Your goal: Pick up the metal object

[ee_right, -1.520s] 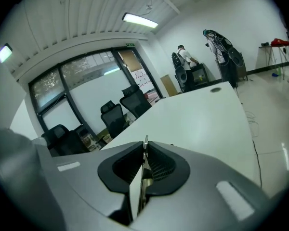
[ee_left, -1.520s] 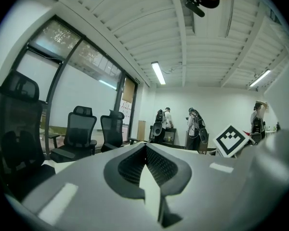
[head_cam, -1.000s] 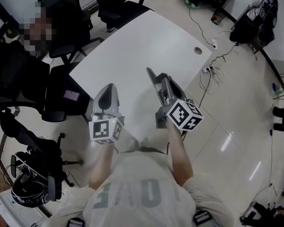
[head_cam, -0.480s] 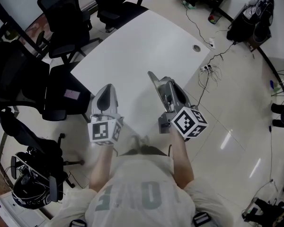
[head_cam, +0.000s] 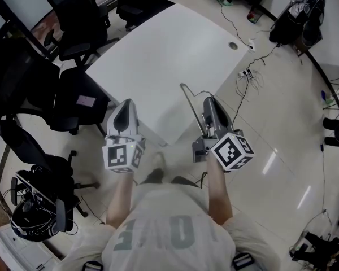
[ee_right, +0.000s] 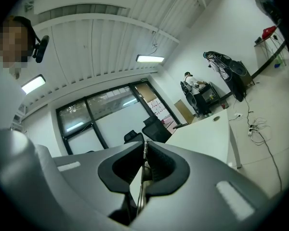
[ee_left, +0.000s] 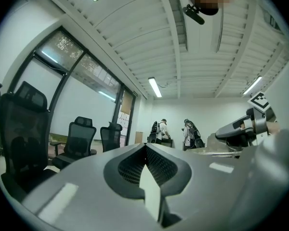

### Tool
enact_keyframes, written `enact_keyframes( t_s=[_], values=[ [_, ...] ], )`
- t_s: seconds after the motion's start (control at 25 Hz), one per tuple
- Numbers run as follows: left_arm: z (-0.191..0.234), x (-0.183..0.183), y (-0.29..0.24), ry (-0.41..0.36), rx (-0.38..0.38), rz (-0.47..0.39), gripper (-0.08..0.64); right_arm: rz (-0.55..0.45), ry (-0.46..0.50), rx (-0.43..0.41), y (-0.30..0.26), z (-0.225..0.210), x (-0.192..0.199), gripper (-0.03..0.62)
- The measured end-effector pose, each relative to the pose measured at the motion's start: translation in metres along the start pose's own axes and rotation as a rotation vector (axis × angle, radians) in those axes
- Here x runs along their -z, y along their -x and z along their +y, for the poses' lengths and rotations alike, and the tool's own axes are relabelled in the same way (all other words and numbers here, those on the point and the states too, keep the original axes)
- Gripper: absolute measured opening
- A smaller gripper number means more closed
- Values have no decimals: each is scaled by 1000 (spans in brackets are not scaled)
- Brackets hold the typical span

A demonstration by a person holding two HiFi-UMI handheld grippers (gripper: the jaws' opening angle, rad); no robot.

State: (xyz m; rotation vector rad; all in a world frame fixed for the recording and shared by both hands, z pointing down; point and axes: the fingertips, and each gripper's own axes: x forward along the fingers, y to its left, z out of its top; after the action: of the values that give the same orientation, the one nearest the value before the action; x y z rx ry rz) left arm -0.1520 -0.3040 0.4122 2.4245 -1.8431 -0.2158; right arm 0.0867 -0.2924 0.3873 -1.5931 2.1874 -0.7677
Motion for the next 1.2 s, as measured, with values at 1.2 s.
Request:
enact_keyframes(
  t_s=[1.2],
  values=[
    [-125, -70, 283, -74, 3, -136, 2, -78, -4, -92, 278, 69, 31, 40]
  ],
)
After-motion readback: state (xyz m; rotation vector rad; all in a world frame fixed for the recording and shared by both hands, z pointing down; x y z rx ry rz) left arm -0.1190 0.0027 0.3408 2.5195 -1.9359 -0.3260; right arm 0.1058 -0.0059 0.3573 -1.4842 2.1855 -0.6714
